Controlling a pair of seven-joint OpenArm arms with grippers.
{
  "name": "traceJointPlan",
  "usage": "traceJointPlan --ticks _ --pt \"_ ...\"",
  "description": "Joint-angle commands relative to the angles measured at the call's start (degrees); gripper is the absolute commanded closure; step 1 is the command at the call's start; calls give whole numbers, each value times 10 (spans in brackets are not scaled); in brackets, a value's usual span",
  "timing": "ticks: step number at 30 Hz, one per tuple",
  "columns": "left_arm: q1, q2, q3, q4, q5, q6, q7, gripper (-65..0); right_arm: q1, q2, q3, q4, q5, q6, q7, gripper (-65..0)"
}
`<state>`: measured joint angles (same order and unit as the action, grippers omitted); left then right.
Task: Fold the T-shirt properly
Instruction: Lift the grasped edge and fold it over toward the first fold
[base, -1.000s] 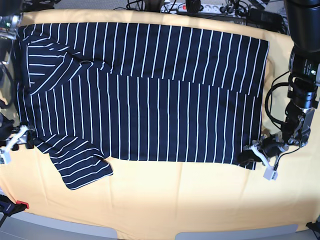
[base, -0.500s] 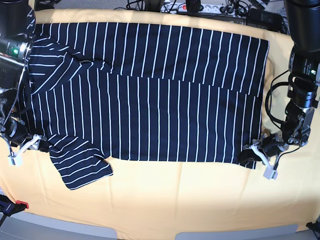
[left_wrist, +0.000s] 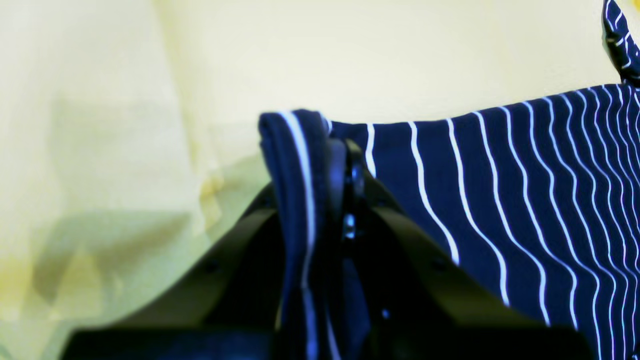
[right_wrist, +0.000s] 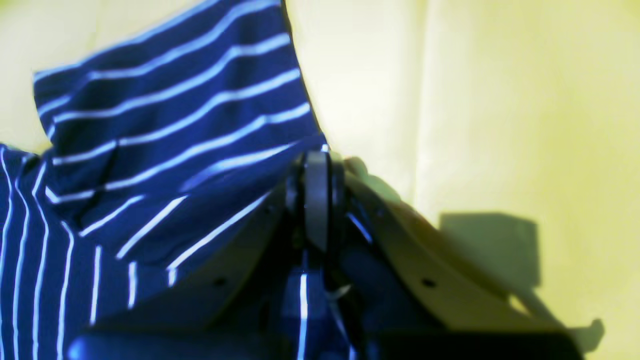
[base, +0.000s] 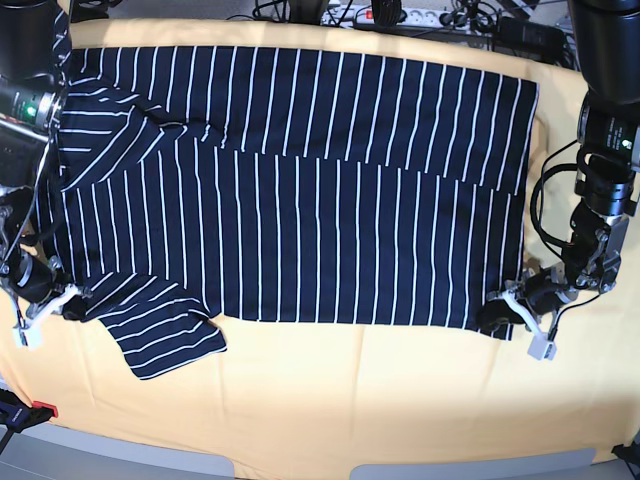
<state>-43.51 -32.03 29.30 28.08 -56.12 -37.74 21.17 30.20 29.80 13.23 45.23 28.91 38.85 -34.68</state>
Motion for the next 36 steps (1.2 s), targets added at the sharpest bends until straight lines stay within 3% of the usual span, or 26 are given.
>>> traceJointPlan --ticks 1,7,13,15,17,21,28,36 --pt "-21 -10 -3 6 -12 2 -23 0 21 13 3 9 10 11 16 0" --pt "-31 -5 -21 6 65 -4 -88 0 22 13 3 9 -8 11 28 0" --pt "-42 7 -30 6 66 -4 -87 0 22 14 3 9 -7 11 29 0" --pt "-42 9 -30 6 66 -23 -82 0 22 14 3 9 -4 11 20 0" --pt "-42 10 -30 7 63 -23 -71 0 22 16 3 9 26 11 -3 0" --pt "-42 4 -30 31 43 -23 -15 0 19 20 3 23 75 11 -59 0" --pt "-41 -3 -30 86 -85 -23 152 0 17 32 3 40 131 11 -123 0" --pt "-40 -10 -31 136 -184 -23 316 0 17 57 3 40 198 11 -196 0"
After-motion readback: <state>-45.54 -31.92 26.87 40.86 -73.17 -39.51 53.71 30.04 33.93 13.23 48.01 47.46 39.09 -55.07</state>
